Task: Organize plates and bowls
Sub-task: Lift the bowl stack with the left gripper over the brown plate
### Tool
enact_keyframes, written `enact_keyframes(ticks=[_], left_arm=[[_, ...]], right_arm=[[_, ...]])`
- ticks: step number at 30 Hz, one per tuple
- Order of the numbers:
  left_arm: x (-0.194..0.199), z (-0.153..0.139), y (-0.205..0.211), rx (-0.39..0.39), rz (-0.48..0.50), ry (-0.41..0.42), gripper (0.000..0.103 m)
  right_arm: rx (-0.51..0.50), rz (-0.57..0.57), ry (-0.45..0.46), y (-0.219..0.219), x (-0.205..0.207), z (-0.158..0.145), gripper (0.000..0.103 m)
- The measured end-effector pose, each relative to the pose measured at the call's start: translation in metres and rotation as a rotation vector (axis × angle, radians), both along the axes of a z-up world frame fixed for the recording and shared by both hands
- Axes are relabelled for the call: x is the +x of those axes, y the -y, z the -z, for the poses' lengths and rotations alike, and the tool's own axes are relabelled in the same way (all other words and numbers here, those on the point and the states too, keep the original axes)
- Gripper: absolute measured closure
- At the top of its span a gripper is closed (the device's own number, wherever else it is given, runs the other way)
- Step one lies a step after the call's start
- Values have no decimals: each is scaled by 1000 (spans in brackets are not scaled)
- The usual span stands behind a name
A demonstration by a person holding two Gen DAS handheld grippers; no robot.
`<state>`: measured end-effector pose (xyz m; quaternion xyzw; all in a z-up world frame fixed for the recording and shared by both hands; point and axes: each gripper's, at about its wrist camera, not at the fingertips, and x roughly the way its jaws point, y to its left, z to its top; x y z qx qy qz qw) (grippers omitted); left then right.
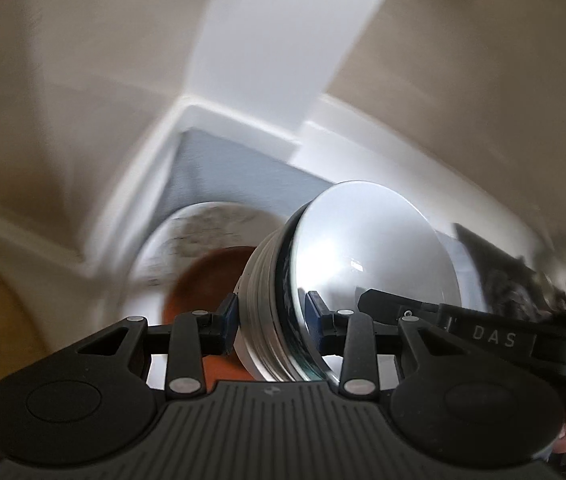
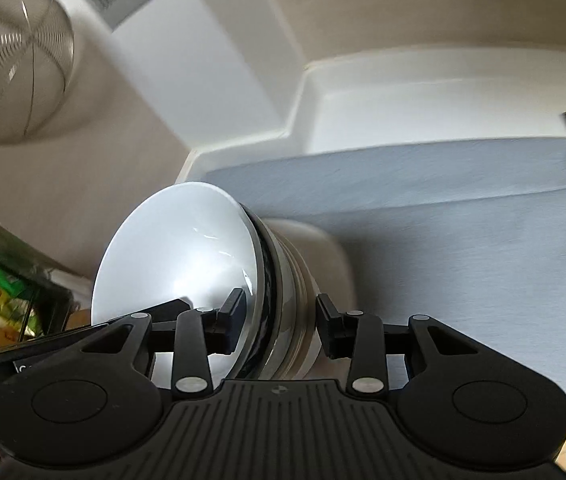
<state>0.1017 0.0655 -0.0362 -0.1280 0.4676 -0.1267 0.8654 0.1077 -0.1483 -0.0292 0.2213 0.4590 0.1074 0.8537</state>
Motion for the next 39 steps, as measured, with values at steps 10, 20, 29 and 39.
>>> enact_keyframes(ticks=[10, 20, 29, 39], left_arm=[[16, 30, -21, 9, -50, -54, 63], [15, 33, -23, -10, -42, -63, 59], [-19, -5, -69, -92, -82, 123, 47], [3, 66, -76, -55, -159, -25, 72]], right_arm=[[6, -41, -58, -33, 22, 36, 64], [-36, -60, -38, -35, 17, 34, 63], [-42, -18, 64, -4, -9, -4, 57], [18, 88, -7, 35, -21, 41, 56]])
